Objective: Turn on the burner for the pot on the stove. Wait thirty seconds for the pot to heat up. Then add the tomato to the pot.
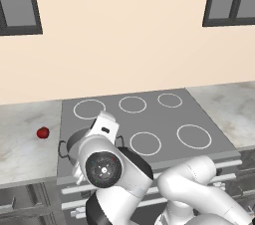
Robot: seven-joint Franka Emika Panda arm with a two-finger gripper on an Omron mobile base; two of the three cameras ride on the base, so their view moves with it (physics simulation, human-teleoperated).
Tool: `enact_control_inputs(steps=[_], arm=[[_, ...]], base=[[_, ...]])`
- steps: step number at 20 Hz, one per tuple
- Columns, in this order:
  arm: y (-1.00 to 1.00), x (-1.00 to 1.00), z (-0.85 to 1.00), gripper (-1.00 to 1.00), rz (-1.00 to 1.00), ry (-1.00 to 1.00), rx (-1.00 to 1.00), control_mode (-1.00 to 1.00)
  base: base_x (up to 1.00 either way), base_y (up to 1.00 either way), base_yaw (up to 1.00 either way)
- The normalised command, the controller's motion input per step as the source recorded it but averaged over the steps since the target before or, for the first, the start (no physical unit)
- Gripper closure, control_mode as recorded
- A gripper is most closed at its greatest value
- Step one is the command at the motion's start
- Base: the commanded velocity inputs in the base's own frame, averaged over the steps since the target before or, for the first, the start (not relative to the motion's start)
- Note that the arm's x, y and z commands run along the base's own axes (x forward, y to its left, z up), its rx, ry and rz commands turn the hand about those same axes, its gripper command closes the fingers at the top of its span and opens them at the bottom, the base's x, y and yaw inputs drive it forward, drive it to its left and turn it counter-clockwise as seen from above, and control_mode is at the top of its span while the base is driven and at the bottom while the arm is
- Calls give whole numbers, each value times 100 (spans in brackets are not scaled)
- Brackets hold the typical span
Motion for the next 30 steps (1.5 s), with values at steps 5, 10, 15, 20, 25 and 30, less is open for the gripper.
enact_control_inputs(steps=[5,10,15,20,25,30], arm=[[0,0,0,-100,0,0,0,-100],[0,0,0,-100,0,0,2,-100],[0,0,0,-100,0,0,13,-100],[0,13,0,-100,0,5,23,-100],[9,42,0,-100,0,27,21,-100],[15,36,0,-100,0,40,4,-100]], base=[[0,0,0],[0,0,0],[0,0,0],[0,0,0],[0,0,0],[0,0,0]])
